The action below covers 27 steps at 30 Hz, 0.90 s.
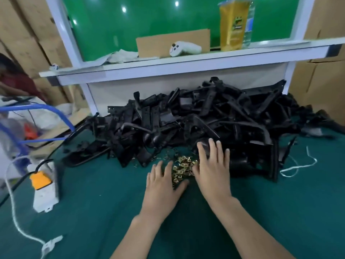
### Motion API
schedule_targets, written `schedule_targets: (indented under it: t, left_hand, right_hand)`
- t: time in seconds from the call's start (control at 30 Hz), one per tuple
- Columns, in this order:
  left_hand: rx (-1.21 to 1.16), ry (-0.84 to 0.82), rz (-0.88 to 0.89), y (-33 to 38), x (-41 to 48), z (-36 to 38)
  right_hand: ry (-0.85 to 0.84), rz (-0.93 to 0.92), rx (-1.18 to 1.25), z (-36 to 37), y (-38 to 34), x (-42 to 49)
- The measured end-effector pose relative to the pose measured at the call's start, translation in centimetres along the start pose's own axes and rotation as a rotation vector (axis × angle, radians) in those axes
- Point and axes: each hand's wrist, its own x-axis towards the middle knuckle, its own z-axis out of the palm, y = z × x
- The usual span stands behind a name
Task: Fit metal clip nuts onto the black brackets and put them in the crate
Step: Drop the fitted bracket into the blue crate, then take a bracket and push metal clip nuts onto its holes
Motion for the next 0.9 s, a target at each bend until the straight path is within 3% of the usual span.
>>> schedule_targets:
  t: [0.13,0.3,0.57,0.8,0.9]
  left_hand:
    - [-0.013,-0.04,0.085,-0.1,2.2,0.2]
    - [-0.118,0.01,0.124,-0.2,2.2,0.4]
    - [-0.099,0.083,0.24,0.0,1.9,0.2]
    - [-0.108,0.108,0.248,0.0,1.8,0.1]
    - [-0.114,0.126,0.227,0.1,1.9,0.0]
  right_hand:
    - [0.017,0.075,-0.024,0.6,0.9,0.9]
    - [0.137,0.073,-0.012,0.8,2.1,1.3]
    - [0.314,0.04,0.06,0.2,2.2,1.2]
    - [0.525,-0.003,0.431,-2.8,2.0,1.0]
    - [0.475,0.1,0.683,-4.0,2.3,1.0]
